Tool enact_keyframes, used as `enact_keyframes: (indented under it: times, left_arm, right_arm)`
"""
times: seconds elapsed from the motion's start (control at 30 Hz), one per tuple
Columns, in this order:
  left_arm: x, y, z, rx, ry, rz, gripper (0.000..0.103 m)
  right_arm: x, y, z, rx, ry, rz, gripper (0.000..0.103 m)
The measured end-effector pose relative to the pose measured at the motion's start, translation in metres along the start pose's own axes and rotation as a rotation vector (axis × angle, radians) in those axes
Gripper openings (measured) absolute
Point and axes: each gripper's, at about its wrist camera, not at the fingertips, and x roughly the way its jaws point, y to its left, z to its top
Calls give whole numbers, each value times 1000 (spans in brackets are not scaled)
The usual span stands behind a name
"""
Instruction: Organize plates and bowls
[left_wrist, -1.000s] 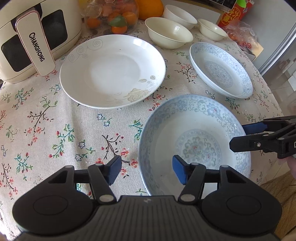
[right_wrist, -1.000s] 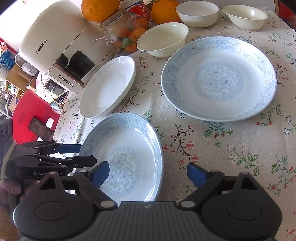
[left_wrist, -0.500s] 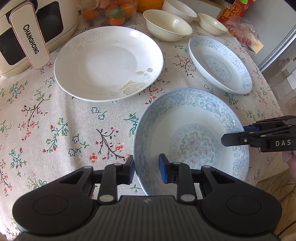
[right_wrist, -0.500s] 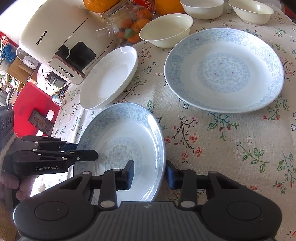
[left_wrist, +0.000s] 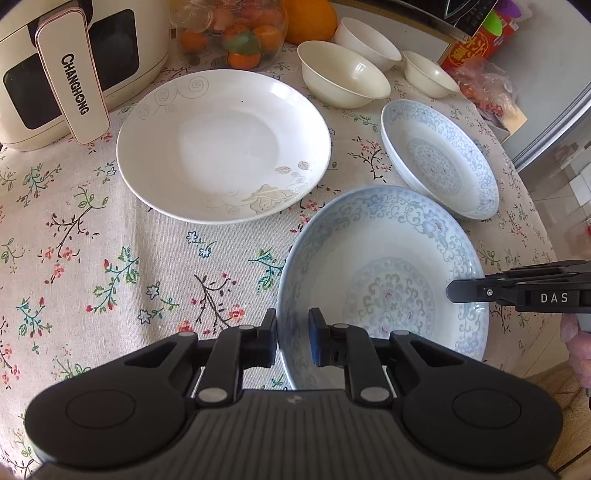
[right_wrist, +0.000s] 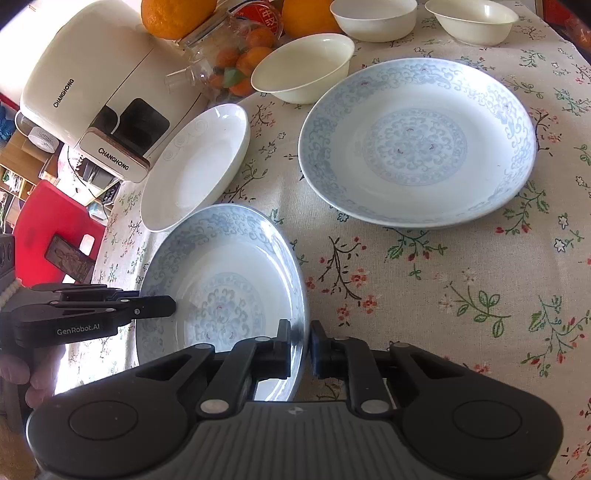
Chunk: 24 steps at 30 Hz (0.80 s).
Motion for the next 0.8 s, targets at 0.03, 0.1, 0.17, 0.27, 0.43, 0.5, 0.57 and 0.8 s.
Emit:
enact_keyframes:
  times: [0.03, 0.1, 0.17, 0.27, 0.43, 0.5, 0.57, 0.8]
  left_arm:
    - [-1, 0, 1, -5, -6, -1, 15]
    - [-4, 0, 3, -19, -20, -4, 13]
    - [-6, 0, 7, -34, -36, -12, 12]
    - [-10, -5, 13, -47, -61, -23, 12]
    - [-11, -14, 27, -78, -87, -46, 12]
    - [-9, -18, 33, -98, -96, -59, 12]
    - [-8, -23, 39, -107, -104, -63, 12]
    - [6, -47, 63, -135, -129, -72, 12]
  right_arm:
    - [-1, -1, 1, 4, -3, 2, 11]
    - [-5, -3, 4, 15, -7, 8, 11]
    - [-9, -5, 7, 23, -23, 10, 11]
    - [-16, -9, 14, 34, -59, 8, 11]
    - [-29, -19, 27, 79, -118, 3, 11]
    - [-34, -24, 33, 92, -139, 3, 11]
    - [-40, -28, 38, 104, -162, 2, 11]
    - [-54, -48, 58, 158, -233, -23, 11]
